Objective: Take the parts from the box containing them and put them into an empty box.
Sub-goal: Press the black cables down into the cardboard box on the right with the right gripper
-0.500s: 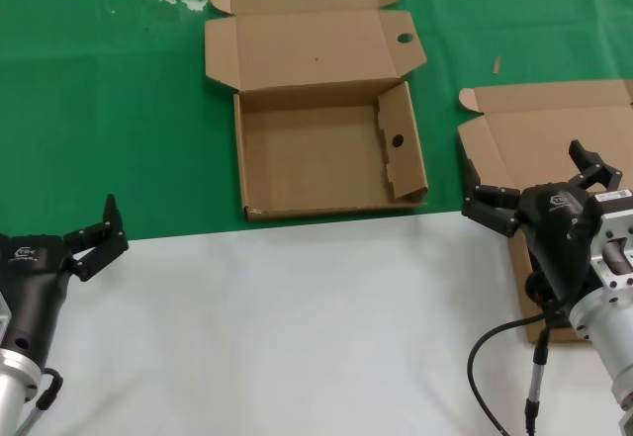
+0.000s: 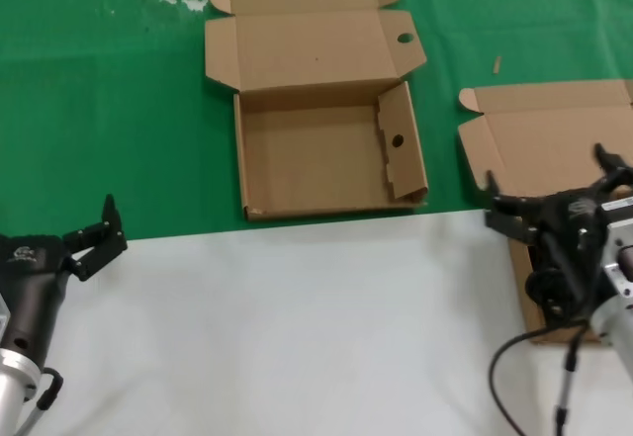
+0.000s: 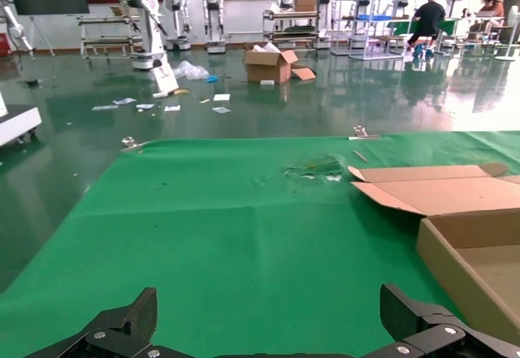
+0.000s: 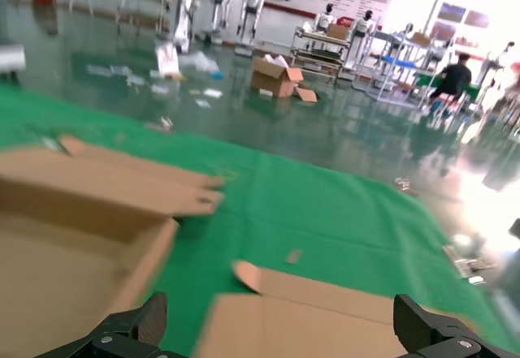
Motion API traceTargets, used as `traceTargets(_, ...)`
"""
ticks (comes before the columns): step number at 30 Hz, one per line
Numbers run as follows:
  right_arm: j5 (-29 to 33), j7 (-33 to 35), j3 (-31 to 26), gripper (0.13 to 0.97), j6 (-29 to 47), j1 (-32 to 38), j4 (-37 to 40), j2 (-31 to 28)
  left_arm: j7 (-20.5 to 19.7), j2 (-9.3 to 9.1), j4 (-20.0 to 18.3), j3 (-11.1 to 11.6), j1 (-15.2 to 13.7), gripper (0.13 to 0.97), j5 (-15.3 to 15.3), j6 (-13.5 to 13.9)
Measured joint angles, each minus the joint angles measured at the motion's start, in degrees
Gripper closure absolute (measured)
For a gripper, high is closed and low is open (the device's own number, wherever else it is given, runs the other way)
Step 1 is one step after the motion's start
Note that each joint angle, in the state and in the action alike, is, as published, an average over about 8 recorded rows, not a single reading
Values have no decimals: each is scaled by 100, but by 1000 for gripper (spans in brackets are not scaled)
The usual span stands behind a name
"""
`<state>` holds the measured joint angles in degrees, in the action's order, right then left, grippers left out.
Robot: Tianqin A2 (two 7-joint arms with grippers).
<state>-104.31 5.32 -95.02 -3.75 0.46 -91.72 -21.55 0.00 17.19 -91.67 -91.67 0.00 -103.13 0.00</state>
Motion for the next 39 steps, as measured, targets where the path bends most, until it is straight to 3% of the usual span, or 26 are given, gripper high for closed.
traceTargets(7,39,695,-52,129,-445,-266,-29,-669,0,0,0,0,0,132,0,0)
traceTargets(13,-279,1218,-219,129,-564,-815,-278,-1653,0,0,0,0,0,132,0,0)
traceTargets(18,-353,1460,148,129,123,-1643,-600,-2358,0,0,0,0,0,132,0,0)
traceTargets(26,-131,2354,1348,129,1445,-2482,-545,-2746,0,0,0,0,0,132,0,0)
traceTargets(31,127,2361,1626,129,1637,-2467,-404,-2978,0,0,0,0,0,132,0,0)
traceTargets(39,594,1877,1525,129,1602,-2405,-317,-3312,-4,0,0,0,0,132,1,0)
